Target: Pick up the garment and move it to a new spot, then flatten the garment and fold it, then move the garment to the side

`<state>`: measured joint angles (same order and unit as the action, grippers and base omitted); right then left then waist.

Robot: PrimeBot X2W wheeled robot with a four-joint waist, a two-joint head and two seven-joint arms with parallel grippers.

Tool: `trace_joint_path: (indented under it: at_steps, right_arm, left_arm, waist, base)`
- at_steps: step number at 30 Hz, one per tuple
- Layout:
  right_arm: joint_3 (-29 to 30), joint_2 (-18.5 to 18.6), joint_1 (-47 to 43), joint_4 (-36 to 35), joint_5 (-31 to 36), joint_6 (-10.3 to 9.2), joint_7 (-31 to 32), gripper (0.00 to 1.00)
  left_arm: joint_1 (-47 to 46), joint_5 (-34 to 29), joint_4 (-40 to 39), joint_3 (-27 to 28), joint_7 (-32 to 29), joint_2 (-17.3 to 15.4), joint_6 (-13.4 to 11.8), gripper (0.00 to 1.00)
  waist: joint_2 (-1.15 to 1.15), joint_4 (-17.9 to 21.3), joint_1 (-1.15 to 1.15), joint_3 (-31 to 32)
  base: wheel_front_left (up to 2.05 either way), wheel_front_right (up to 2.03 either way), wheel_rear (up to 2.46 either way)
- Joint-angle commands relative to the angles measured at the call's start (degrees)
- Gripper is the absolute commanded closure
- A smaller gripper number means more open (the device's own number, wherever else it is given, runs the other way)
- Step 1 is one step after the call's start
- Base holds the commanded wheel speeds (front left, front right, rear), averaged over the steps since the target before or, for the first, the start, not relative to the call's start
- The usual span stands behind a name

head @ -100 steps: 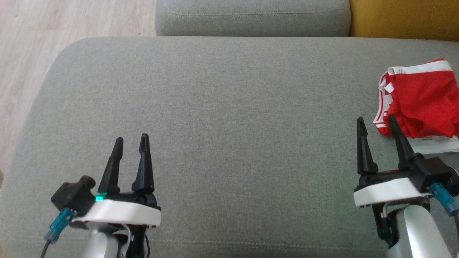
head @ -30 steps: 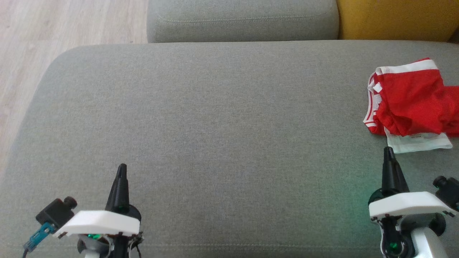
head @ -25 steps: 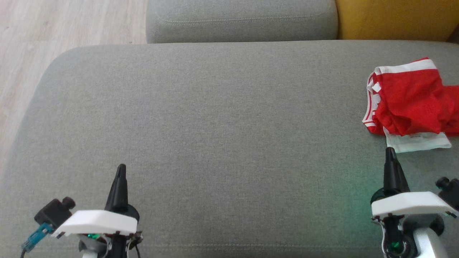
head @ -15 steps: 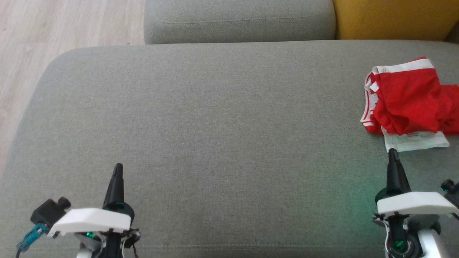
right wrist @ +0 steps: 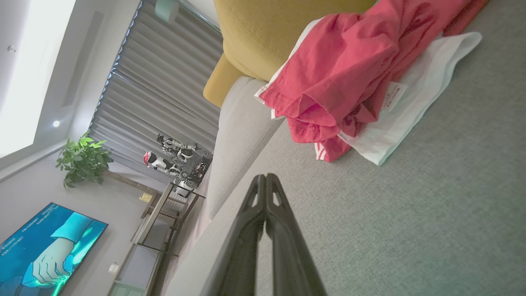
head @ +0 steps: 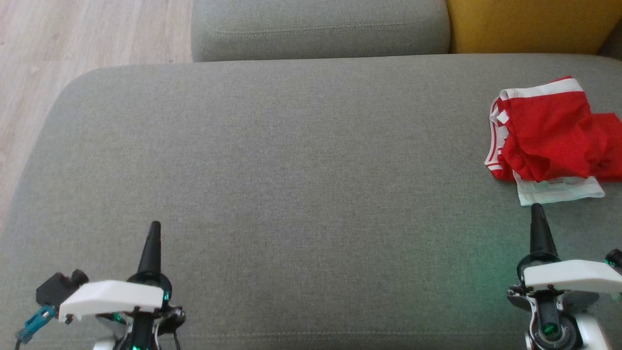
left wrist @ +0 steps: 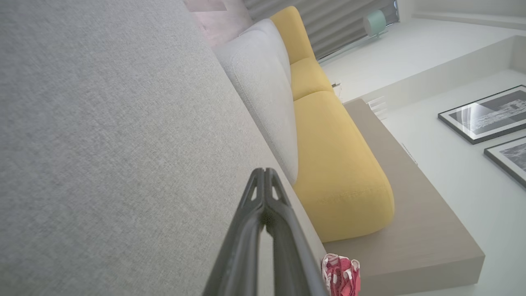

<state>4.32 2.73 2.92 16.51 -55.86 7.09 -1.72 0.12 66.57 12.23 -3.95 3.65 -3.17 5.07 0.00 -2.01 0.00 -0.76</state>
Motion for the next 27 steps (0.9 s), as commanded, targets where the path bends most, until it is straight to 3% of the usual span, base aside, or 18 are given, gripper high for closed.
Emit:
trace_joint_path:
  at_steps: [1,27]
  right_arm:
    - [-0.35,0.18,2.88,-2.16,-2.19,0.25,0.47,1.0]
    - [0.97,0.16,3.08,-2.33,-19.86,0.33,4.48,1.0]
  left_arm:
    - [-3.44,1.69,-1.55,1.95,-0.38,-0.97,0.37,1.0]
    - [-4.84,14.94,0.15,5.33,-4.61,-1.07,1.43,1.0]
  waist:
    - [0.0,0.07,0.0,0.02]
    - [0.0,1.08,0.0,0.31]
  base:
    - [0.0,0.0,0.0]
    - [0.0,0.0,0.0]
